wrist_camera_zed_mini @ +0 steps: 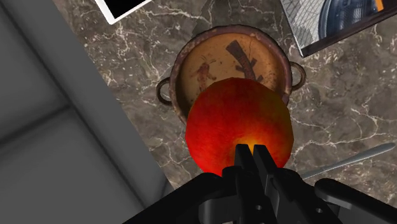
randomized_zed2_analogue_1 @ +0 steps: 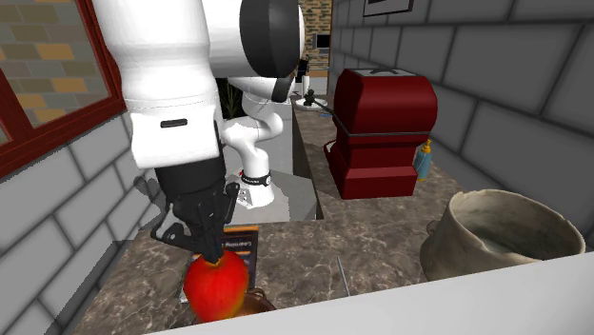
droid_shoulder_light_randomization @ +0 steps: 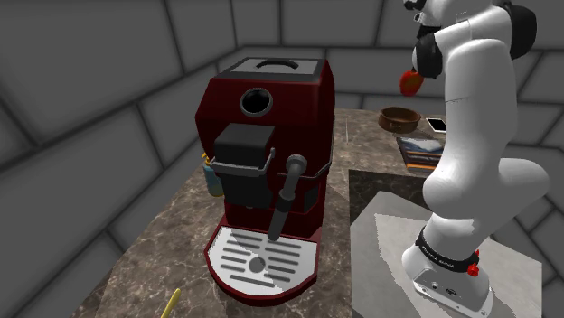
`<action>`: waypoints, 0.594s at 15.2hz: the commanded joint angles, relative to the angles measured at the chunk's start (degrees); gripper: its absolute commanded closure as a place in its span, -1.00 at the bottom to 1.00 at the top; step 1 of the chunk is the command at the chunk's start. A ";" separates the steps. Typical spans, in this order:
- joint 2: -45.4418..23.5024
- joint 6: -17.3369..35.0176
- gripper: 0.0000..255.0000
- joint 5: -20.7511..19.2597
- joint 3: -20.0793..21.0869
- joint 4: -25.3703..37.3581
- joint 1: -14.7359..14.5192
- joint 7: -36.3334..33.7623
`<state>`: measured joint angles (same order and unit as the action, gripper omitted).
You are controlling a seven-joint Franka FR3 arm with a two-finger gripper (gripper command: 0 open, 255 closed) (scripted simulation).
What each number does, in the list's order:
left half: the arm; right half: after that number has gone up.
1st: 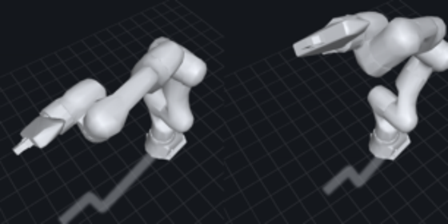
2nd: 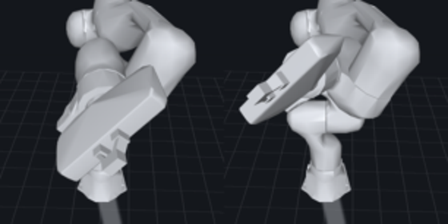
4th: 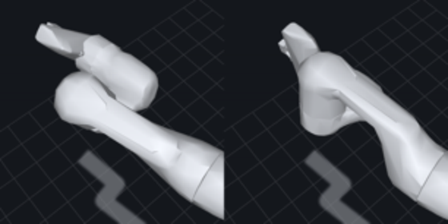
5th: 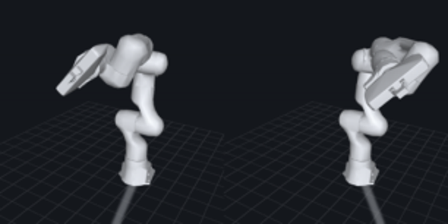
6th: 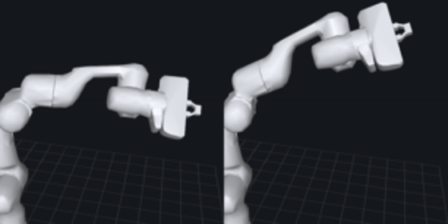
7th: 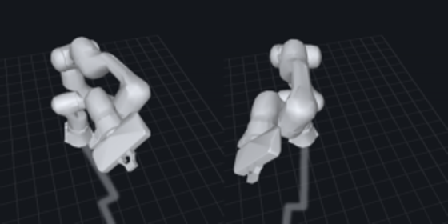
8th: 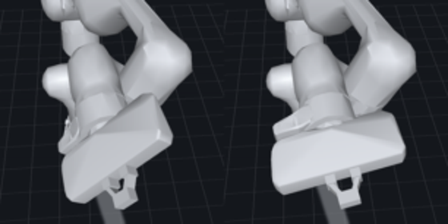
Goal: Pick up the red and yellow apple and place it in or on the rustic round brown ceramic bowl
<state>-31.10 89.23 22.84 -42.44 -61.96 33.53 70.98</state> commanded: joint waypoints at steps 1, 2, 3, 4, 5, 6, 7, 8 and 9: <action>0.69 2.09 1.00 -0.37 -0.19 -2.85 -0.98 0.28; 0.94 3.02 1.00 -0.51 -0.25 -4.08 -1.39 0.38; 1.15 3.94 1.00 -0.62 -0.30 -5.25 -1.78 0.48; 1.35 4.84 1.00 -0.72 -0.34 -6.38 -2.13 0.58; 1.51 5.72 1.00 -0.80 -0.37 -7.47 -2.47 0.67; 1.66 6.58 1.00 -0.86 -0.39 -8.51 -2.78 0.77; 1.78 7.43 1.00 -0.91 -0.41 -9.52 -3.06 0.86; 1.89 8.26 1.00 -0.94 -0.42 -10.49 -3.33 0.96; 1.97 9.08 1.00 -0.96 -0.42 -11.43 -3.58 1.05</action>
<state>-29.27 97.30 21.93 -42.85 -72.25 30.28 71.93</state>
